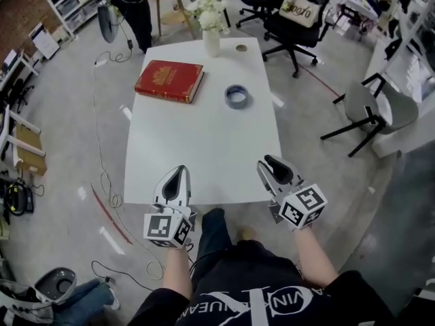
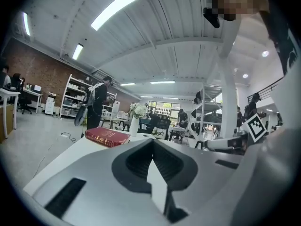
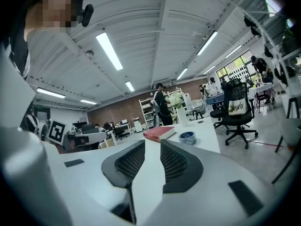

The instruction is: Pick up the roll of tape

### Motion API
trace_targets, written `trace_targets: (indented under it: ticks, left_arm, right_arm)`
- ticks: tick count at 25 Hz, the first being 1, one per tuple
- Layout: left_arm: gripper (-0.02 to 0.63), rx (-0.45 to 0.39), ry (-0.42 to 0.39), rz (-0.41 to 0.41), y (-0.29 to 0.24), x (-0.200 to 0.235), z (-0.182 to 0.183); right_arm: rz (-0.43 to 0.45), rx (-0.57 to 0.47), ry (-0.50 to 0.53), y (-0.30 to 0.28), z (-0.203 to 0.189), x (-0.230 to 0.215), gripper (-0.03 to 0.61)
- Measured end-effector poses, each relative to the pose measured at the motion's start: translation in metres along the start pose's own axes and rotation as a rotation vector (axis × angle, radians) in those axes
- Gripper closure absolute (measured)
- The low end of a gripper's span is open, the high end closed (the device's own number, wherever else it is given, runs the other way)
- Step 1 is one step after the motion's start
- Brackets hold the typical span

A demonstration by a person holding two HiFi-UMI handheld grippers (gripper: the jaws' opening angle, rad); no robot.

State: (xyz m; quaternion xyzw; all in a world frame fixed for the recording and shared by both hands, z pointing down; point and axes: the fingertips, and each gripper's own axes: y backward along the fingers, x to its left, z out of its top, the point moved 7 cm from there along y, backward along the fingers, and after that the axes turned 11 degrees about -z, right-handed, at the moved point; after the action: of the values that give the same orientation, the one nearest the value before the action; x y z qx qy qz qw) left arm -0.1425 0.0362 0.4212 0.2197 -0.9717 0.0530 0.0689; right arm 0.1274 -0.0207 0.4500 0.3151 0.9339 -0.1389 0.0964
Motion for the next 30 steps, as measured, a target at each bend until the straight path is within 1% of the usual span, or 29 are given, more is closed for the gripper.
trace_targets:
  ticks: [5, 11, 14, 19, 24, 30]
  left_arm:
    - [0.614, 0.000, -0.008, -0.064, -0.035, 0.038, 0.015]
    - [0.614, 0.016, -0.032, -0.149, -0.082, 0.080, 0.022]
    - [0.614, 0.014, -0.041, -0.190, -0.100, 0.097, 0.025]
    - [0.614, 0.022, -0.024, -0.250, -0.124, 0.115, 0.026]
    - [0.614, 0.041, -0.003, -0.278, -0.142, 0.123, 0.022]
    - [0.614, 0.044, 0.013, -0.276, -0.162, 0.127, 0.020]
  right_arm:
    - [-0.059, 0.001, -0.014, -0.035, 0.010, -0.003, 0.488]
    - [-0.122, -0.011, -0.033, -0.083, 0.018, -0.011, 0.488]
    - [-0.145, -0.012, -0.036, -0.103, 0.022, -0.012, 0.488]
    - [-0.195, -0.016, -0.043, -0.125, 0.027, -0.014, 0.488]
    - [-0.232, 0.019, -0.059, -0.142, 0.025, -0.021, 0.488]
    - [-0.246, 0.068, -0.063, -0.165, 0.029, -0.039, 0.488]
